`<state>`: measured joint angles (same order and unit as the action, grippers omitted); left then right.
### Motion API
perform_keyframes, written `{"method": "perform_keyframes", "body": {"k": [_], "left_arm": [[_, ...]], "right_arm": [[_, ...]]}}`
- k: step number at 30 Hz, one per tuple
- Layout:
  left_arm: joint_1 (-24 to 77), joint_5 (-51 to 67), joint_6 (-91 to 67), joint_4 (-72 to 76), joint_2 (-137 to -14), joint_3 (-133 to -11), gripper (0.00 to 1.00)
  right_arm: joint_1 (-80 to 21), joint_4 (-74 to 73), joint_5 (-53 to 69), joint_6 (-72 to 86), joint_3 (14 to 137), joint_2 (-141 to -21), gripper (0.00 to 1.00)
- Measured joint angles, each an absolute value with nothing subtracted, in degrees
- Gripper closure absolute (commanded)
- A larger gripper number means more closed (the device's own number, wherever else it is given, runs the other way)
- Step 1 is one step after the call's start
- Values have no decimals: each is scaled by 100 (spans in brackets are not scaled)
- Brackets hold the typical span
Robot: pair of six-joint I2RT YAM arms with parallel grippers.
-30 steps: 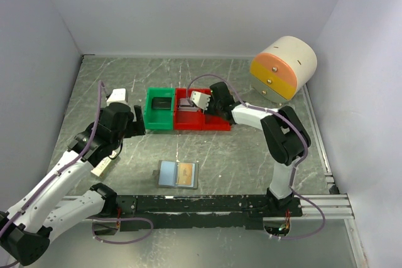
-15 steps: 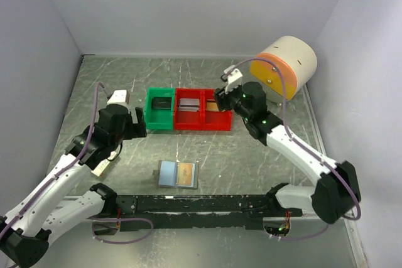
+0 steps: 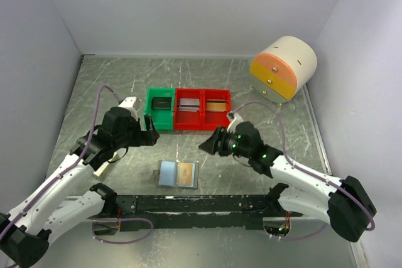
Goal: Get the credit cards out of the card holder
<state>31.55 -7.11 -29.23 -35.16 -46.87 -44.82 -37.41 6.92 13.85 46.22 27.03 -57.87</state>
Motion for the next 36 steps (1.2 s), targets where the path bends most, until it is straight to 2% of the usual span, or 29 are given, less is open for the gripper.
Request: {"method": "perform_keyframes", "body": {"k": [5,13,19,27,36], "left_arm": [[3153,416,-3240,-3319,-4818,-4191,5],[3153,1758,-3605,-2978,-4915,-3640,6],[3159,2329,-3774,-2766,-4928,-3400,10],[3295,2622,-3903,-2585,-5063,-3155,15],[4021,2585,-4117,-2010,-5623,-3070,30]], "right_arm": [[-5089,687,843,5474,2519,-5911,50],[-6117,982,137,6495,2539,-7035,61],[-6434,1203,-145,7037,2541,-7620,67],[-6473,1122,-510,7572,2534,-7828,71],[-6475,1369,-591,7990,2495,-8154,73]]}}
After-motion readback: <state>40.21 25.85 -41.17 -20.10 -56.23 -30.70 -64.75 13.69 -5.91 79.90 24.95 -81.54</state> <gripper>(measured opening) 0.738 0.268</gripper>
